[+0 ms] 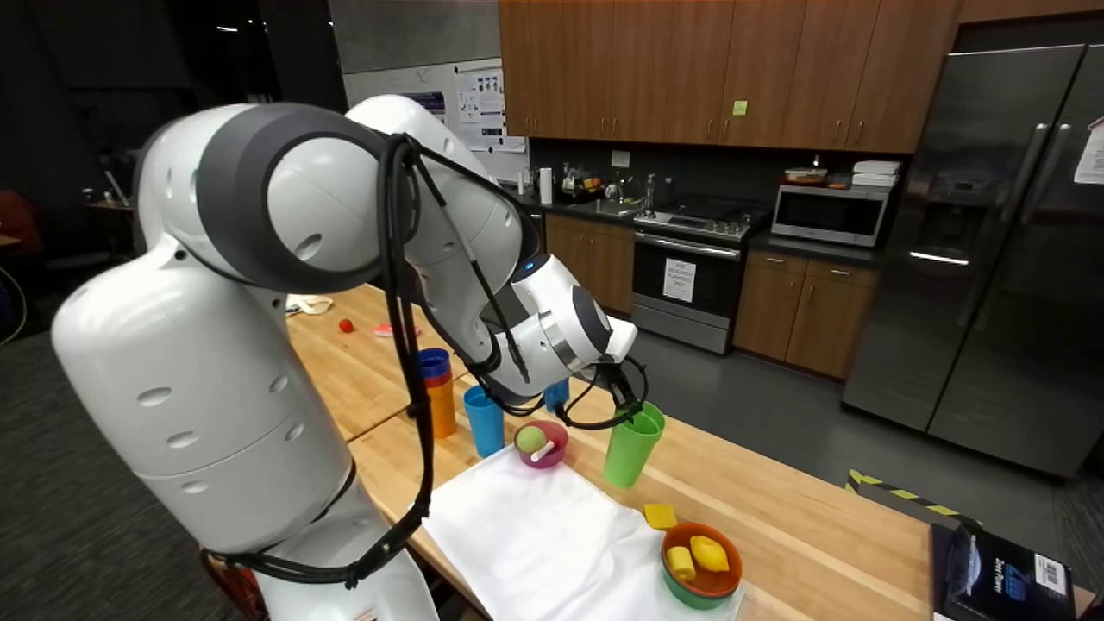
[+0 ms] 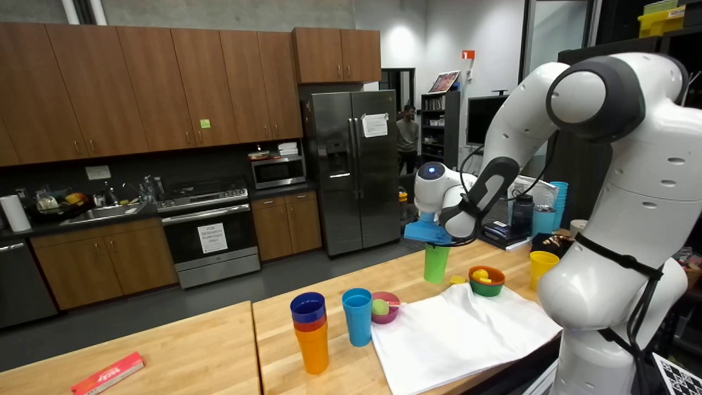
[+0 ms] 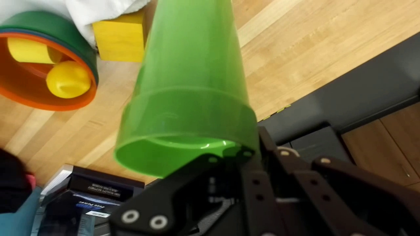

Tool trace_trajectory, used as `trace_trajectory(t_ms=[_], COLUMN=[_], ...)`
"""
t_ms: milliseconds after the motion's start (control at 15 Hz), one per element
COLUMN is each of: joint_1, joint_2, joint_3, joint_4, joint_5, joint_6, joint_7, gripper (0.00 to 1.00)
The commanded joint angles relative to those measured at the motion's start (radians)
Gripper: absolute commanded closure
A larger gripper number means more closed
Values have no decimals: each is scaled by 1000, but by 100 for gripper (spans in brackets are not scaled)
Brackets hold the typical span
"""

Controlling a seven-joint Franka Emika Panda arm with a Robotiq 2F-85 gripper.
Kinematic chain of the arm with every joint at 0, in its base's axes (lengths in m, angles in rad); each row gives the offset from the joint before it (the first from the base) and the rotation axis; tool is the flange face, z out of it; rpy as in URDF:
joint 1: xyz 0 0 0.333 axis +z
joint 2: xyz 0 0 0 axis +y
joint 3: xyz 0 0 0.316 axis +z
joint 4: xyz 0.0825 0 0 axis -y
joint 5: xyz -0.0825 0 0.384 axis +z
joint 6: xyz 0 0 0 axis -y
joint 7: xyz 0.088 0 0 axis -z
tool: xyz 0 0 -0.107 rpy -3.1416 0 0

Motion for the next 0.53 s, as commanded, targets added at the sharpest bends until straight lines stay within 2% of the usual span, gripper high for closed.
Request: trace_trajectory(t_ms=[0,400,467], joint_1=[5,18,18], joint_2=[1,7,7], joint_3=[4,6,6], joint_4=[-2,-7,-7], joint_5=[13,38,38], joint_6=[-16,-36,-36], joint_7=[-5,-21,-21], gripper=[93,93,98])
